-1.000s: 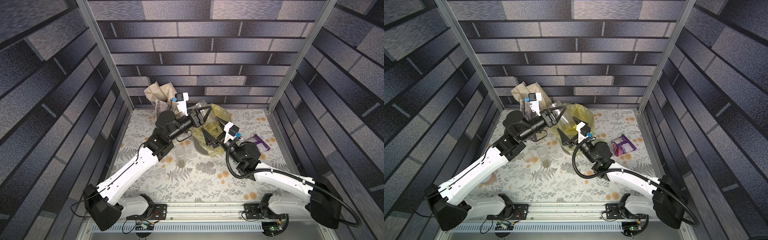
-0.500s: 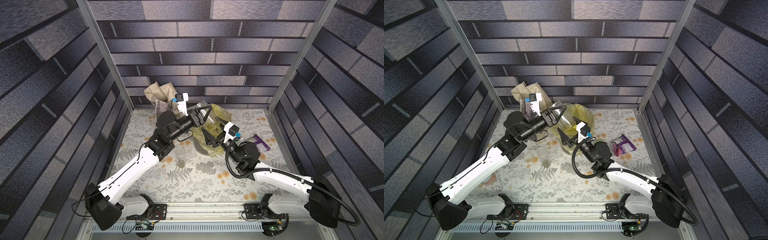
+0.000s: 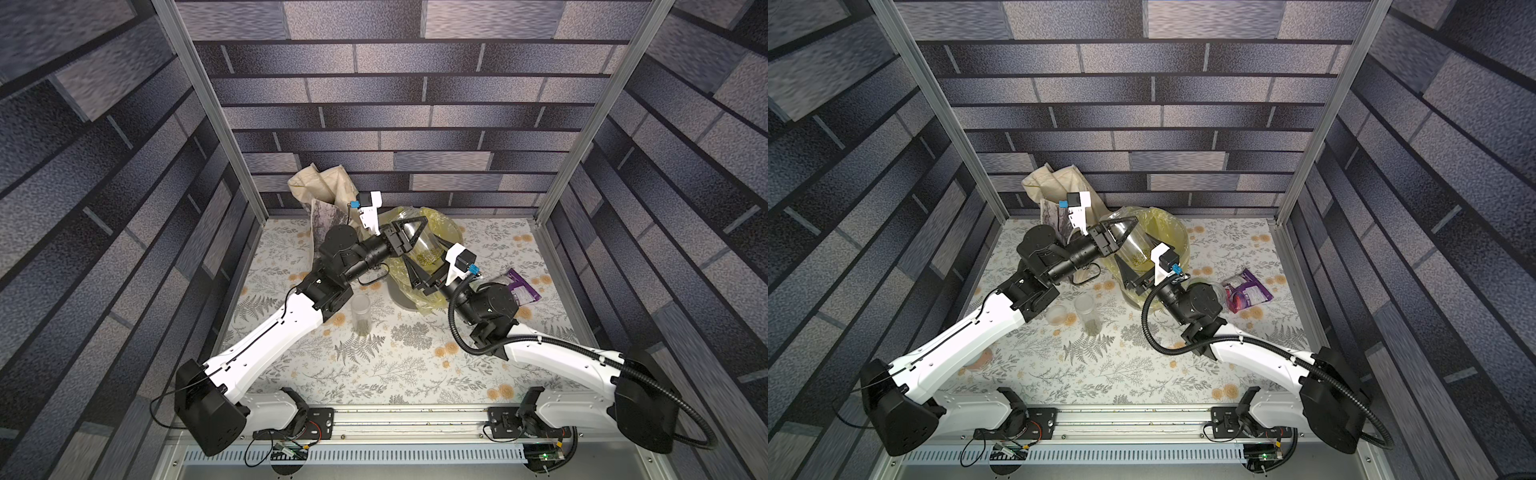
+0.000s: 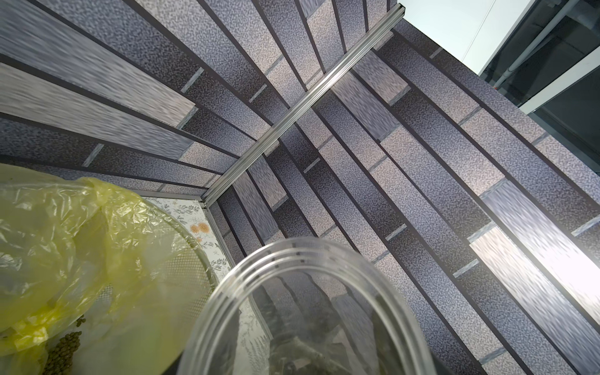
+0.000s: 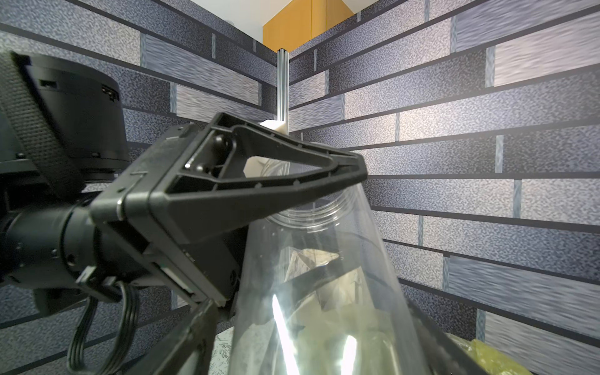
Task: Empty moldy mung beans from jars
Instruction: Pour the moldy mung beans from the jar into the trash bin.
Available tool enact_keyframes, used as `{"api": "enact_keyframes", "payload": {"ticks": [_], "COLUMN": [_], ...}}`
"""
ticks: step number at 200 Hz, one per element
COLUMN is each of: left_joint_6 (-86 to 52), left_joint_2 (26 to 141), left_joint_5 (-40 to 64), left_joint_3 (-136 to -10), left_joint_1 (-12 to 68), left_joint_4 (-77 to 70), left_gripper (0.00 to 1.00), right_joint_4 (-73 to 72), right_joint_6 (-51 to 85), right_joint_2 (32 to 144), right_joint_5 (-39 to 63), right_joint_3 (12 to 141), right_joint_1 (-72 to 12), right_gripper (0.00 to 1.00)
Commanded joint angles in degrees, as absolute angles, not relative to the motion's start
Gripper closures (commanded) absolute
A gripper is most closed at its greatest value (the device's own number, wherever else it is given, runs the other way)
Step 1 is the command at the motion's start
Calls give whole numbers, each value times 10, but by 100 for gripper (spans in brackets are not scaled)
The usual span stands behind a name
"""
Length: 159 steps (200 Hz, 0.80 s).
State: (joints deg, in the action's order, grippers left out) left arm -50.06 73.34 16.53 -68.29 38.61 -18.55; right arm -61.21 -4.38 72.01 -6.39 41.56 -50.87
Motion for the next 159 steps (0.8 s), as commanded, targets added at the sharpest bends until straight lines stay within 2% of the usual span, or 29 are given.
{"api": "enact_keyframes", "payload": {"ticks": [1,108,114,137,151,159], "left_joint_6": [-511,-522,-522,-514,-508,-503], "left_joint_2": [723,725,725,718,714,711], "left_joint_5": [174,164,162,142,132,129], "left_joint_3": [-674,-664,-663,-656,-651,-650], "left_joint_1": [392,398,398,402,403,403], "left_joint_4": [-208,-214,-213,-201,-197,-194], "left_gripper": [48,46,44,21,1,0], "right_joint_4": [-633,-583,-569,-525,-501,-489], "right_joint_6": [-40,-42,-41,-41,-41,-39], "right_joint_2": [725,715,711,702,696,693], "right_joint_5": [-66,-56,-55,-62,-66,-68], "right_joint_3": [436,450,453,465,470,473], "right_joint_1": [-509,-509,-508,-508,-508,-508], "right_gripper": [18,40,42,48,48,48]}}
